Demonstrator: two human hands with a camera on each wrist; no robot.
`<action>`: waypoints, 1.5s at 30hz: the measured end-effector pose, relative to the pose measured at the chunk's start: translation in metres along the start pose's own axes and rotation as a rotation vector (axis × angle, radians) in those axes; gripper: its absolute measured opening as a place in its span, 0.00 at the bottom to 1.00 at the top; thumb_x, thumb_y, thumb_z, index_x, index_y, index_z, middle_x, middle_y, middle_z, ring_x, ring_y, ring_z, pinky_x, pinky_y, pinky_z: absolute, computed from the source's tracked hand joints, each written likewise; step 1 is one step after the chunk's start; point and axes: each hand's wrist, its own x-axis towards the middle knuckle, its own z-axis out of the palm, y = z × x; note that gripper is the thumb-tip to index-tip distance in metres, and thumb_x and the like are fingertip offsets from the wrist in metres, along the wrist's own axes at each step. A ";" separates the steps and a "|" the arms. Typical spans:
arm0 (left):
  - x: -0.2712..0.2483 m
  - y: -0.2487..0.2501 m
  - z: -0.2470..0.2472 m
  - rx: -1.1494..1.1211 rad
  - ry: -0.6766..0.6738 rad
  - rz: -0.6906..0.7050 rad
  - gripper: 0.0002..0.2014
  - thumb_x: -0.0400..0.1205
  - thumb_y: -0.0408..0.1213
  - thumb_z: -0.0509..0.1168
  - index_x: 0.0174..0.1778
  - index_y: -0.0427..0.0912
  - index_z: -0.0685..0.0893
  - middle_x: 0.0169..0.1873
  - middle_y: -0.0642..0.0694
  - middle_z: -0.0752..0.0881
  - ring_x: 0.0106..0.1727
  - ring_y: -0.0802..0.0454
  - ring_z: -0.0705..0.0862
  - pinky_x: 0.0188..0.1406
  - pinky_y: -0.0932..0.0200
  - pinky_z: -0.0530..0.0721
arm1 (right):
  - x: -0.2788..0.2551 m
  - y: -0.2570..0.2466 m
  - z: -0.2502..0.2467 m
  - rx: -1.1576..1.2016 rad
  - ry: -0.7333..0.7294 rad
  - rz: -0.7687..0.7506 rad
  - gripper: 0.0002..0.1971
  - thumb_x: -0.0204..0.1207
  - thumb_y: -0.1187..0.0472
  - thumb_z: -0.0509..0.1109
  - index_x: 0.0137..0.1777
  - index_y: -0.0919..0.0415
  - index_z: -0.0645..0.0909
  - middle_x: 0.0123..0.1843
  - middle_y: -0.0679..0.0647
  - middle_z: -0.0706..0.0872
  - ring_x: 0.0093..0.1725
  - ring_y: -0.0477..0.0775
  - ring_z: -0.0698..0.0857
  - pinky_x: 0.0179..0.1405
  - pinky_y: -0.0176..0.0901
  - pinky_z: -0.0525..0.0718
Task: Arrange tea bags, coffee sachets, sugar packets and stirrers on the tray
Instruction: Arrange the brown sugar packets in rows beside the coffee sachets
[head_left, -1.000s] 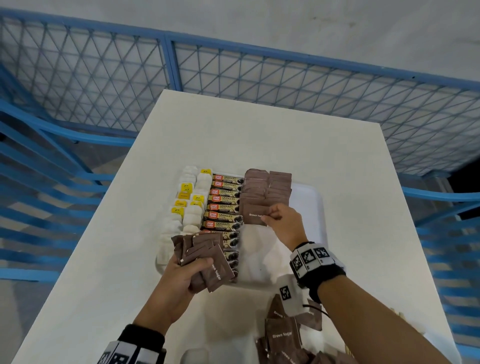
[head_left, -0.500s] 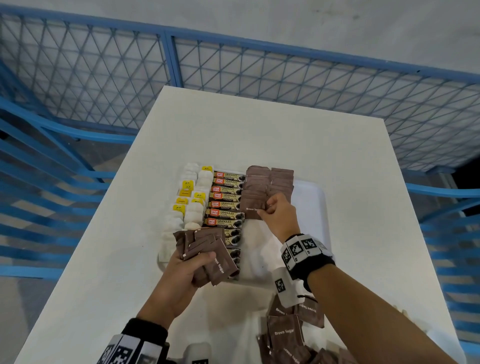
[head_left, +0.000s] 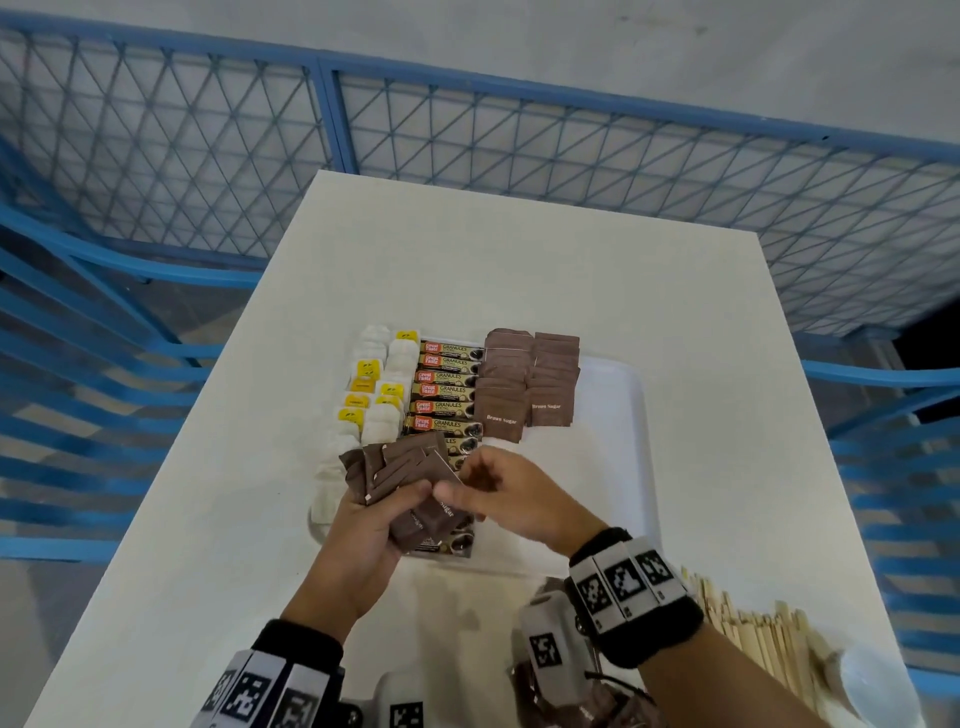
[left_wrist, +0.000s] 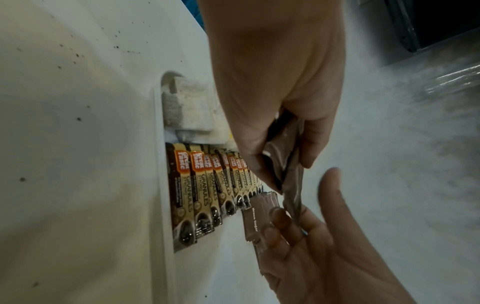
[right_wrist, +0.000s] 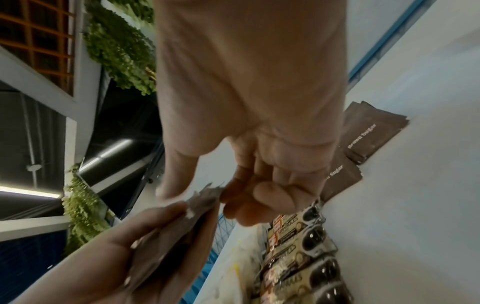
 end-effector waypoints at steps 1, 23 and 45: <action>0.000 0.000 0.000 -0.005 -0.008 0.002 0.16 0.70 0.26 0.71 0.54 0.39 0.84 0.43 0.40 0.91 0.45 0.44 0.90 0.38 0.50 0.90 | -0.002 0.003 0.003 0.008 -0.008 -0.003 0.13 0.66 0.50 0.78 0.38 0.53 0.76 0.35 0.48 0.82 0.35 0.46 0.79 0.36 0.36 0.77; -0.004 -0.003 -0.001 -0.028 0.063 -0.047 0.13 0.80 0.22 0.59 0.52 0.41 0.83 0.34 0.49 0.91 0.35 0.56 0.90 0.28 0.58 0.88 | 0.011 0.041 -0.085 -0.167 0.526 0.099 0.09 0.72 0.66 0.74 0.51 0.59 0.82 0.43 0.52 0.84 0.42 0.53 0.83 0.42 0.38 0.83; 0.001 -0.004 -0.004 -0.008 0.057 -0.052 0.12 0.80 0.23 0.60 0.52 0.42 0.83 0.35 0.48 0.91 0.35 0.55 0.90 0.27 0.58 0.87 | 0.050 0.052 -0.090 -0.461 0.659 -0.004 0.22 0.68 0.66 0.75 0.60 0.62 0.72 0.54 0.56 0.72 0.54 0.59 0.78 0.55 0.45 0.78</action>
